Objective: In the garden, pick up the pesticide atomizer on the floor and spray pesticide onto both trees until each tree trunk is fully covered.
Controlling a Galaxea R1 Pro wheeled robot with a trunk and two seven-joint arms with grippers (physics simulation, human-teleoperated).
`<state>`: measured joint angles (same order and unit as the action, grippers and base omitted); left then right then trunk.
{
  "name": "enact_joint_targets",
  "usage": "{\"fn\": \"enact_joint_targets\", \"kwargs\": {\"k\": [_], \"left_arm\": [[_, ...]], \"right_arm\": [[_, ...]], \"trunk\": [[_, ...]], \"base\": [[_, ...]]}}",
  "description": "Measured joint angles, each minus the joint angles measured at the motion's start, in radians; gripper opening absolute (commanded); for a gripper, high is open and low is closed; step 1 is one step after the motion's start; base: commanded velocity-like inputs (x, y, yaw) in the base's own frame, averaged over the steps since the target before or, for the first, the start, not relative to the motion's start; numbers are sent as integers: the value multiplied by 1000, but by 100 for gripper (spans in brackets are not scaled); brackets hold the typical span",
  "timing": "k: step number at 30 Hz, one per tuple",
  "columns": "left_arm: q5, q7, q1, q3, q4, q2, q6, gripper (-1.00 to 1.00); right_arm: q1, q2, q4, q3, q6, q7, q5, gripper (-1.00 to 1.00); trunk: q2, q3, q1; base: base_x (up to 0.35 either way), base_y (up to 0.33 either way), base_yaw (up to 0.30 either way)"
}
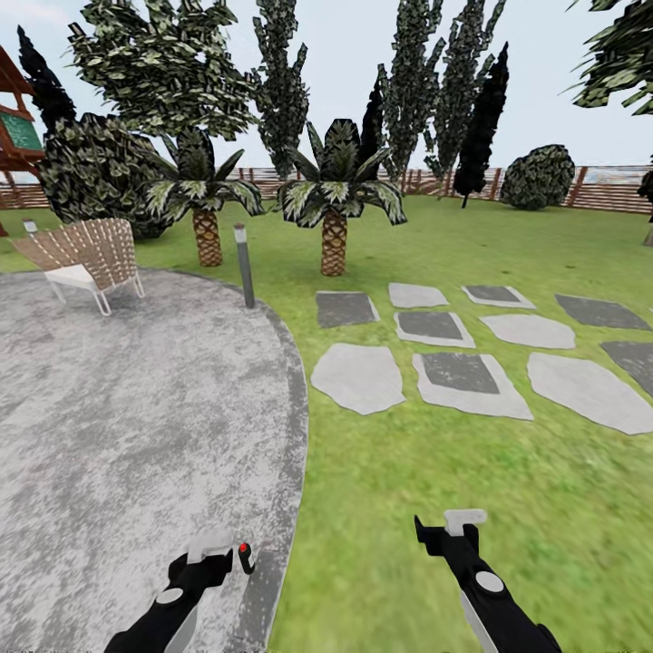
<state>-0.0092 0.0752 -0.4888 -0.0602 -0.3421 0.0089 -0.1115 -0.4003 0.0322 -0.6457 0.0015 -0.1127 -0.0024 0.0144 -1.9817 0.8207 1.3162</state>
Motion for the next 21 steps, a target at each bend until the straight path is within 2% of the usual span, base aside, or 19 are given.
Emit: {"fn": "enact_joint_targets", "kwargs": {"k": [2, 6, 8, 21], "left_arm": [[0, 0, 1, 0, 0, 1, -1, 100], [-1, -3, -5, 2, 5, 1, -81, 100], [-1, -4, -6, 9, 7, 2, -94, 100], [-2, -5, -8, 22, 9, 2, -100, 100]], "right_arm": [[0, 0, 0, 0, 0, 0, 0, 100], [0, 0, 0, 1, -1, 1, 1, 100], [0, 0, 1, 1, 0, 1, 0, 100], [0, 0, 1, 0, 0, 1, 0, 100]], "trunk": [[-14, 9, 8], [-42, 22, 23], [-56, 29, 31], [-147, 84, 81]], "base": [[0, 0, 0], [0, 0, 0], [0, 0, -34], [0, 0, -169]]}}
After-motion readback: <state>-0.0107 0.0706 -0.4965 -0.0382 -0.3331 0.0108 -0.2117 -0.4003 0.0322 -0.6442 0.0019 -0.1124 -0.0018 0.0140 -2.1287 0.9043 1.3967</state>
